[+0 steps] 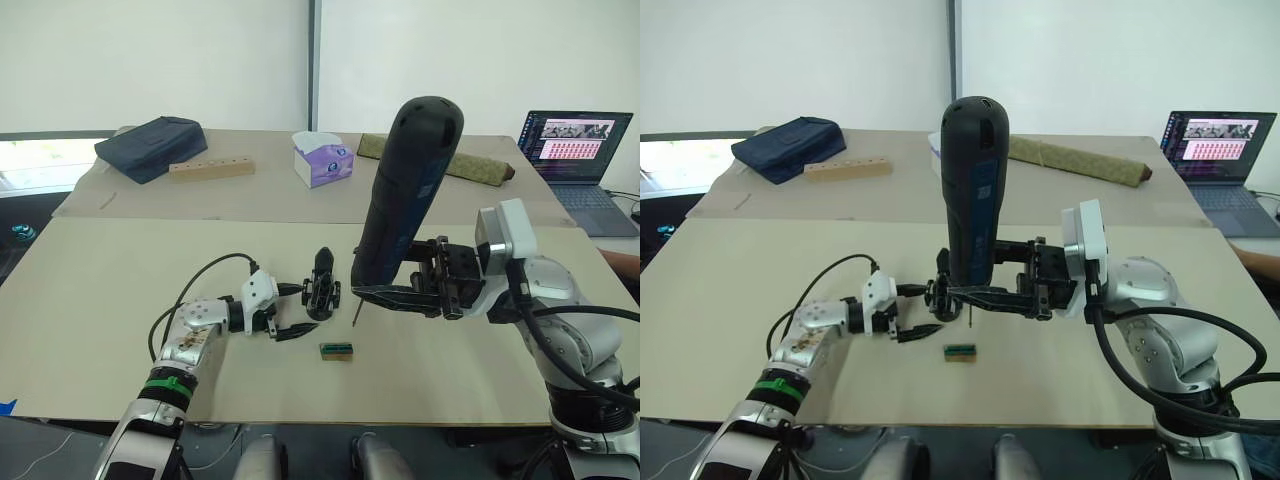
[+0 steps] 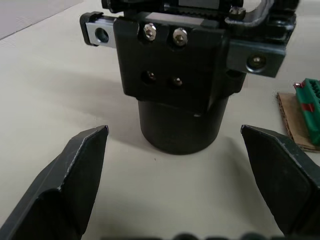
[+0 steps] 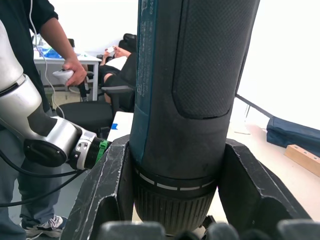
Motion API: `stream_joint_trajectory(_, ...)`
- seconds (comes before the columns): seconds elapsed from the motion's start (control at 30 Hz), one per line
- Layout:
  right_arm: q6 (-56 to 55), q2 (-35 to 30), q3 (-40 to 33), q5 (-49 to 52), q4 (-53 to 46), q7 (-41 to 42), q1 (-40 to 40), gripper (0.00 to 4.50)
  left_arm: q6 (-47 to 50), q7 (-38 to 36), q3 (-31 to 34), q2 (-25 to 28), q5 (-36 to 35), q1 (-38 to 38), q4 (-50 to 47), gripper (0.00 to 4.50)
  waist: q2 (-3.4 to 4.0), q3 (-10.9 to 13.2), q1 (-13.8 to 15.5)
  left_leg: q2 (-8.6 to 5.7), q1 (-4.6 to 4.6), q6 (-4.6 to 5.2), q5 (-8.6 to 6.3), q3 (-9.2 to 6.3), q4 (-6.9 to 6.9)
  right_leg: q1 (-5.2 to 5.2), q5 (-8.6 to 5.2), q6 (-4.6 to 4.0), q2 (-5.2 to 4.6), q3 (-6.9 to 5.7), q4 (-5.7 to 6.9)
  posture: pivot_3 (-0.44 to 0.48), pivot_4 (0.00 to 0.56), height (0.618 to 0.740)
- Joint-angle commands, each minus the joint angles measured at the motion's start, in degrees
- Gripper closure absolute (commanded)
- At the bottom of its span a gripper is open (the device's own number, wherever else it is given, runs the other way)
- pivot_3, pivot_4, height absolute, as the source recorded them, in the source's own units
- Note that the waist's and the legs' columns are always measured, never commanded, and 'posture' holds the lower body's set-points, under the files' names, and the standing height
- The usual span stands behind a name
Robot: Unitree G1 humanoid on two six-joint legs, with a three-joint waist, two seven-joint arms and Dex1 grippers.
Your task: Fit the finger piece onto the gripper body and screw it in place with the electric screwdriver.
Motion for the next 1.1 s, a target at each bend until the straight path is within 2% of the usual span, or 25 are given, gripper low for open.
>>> stream_joint_trajectory(0.03, 0.1, -0.64, -2.53, 2.09, -2.57, -0.73, -0.73, 2.56, -0.58, 0.24, -1.24, -1.79, 0.58, -1.3, 0.82, 0.03, 0.0, 0.0, 0.07, 0.0, -0.03, 0.0, 0.0, 0.0, 0.02, 0.0, 0.01, 0.01, 0.0, 0.0, -0.01, 0.0, 0.15, 0.74)
stream_joint_trajectory(0.3, 0.82, -0.86, -2.65, 2.18, -3.44, -1.91, -0.73, 2.56, 0.25, -0.98, -2.08, -2.58, 1.22, -1.68, 0.31, 0.03, 0.0, 0.0, -0.14, -0.01, -0.03, 0.0, 0.0, -0.02, 0.03, -0.02, 0.02, 0.03, 0.0, 0.01, 0.0, 0.0, 0.15, 0.74)
stream_joint_trajectory(0.4, 1.18, -1.06, -2.77, 2.28, -3.69, -2.36, -0.77, 2.56, 0.09, -0.53, -1.85, -1.75, 1.97, -2.19, 1.53, 0.75, 0.0, 0.0, -0.14, -0.01, -0.04, 0.0, 0.0, -0.03, 0.03, -0.01, 0.01, 0.03, -0.01, 0.01, -0.01, 0.0, 0.15, 0.74)
stream_joint_trajectory(0.5, 1.36, -1.27, -3.01, 2.41, -3.57, -2.37, -0.8, 2.56, -0.61, -2.16, -2.13, -1.3, 1.83, -3.1, 3.28, 2.15, 0.0, 0.0, -0.2, -0.01, -0.04, 0.0, 0.0, -0.03, 0.03, -0.02, 0.01, 0.03, -0.01, 0.0, -0.01, 0.0, 0.15, 0.74)
stream_joint_trajectory(0.8, 1.7, -1.94, -3.54, 2.87, -3.04, -1.49, -0.53, 2.56, -9.13, -12.53, -3.44, -2.45, 2.57, -12.24, 17.28, 2.18, -0.01, 0.01, -0.15, -0.04, -0.07, 0.0, 0.0, -0.02, 0.03, -0.02, 0.01, 0.03, 0.0, -0.01, -0.03, 0.0, 0.15, 0.74)
stream_joint_trajectory(1.0, 2.29, -2.4, -3.78, 3.55, -3.59, -1.62, -0.3, 2.56, -12.46, -16.24, -3.07, -3.78, 3.83, -16.95, 26.12, 2.18, -0.03, 0.01, 0.11, -0.07, -0.16, 0.01, -0.01, -0.05, 0.08, -0.02, 0.02, 0.05, -0.01, -0.02, -0.07, 0.0, 0.15, 0.74)
stream_joint_trajectory(1.1, 2.52, -2.73, -3.78, 3.87, -3.67, -1.77, -0.28, 2.56, -13.73, -15.0, -2.06, -4.31, 4.11, -17.7, 28.2, 2.18, -0.03, 0.01, 0.1, -0.07, -0.17, 0.02, -0.01, -0.06, 0.09, -0.03, 0.02, 0.05, -0.01, -0.02, -0.08, 0.0, 0.15, 0.74)
